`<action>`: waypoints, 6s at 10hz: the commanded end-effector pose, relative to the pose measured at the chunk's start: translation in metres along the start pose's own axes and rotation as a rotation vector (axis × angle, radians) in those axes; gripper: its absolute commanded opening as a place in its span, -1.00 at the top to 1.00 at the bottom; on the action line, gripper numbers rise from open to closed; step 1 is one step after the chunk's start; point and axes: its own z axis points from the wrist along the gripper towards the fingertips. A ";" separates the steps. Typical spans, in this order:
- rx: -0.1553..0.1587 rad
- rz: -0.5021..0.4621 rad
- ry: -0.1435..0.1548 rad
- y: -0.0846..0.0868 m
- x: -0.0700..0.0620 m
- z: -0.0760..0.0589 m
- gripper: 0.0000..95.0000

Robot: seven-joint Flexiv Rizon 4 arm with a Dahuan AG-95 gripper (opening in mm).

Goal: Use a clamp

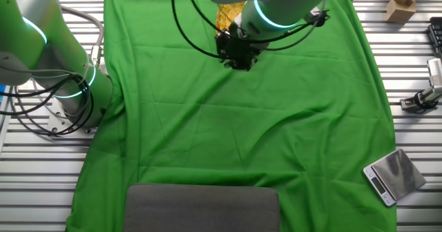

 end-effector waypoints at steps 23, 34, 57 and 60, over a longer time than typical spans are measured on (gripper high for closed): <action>-0.220 0.067 0.297 -0.006 -0.011 -0.013 1.00; -0.277 0.077 0.412 -0.002 -0.012 -0.009 1.00; -0.266 0.099 0.391 0.004 -0.054 -0.002 1.00; -0.268 0.099 0.375 0.002 -0.064 0.000 1.00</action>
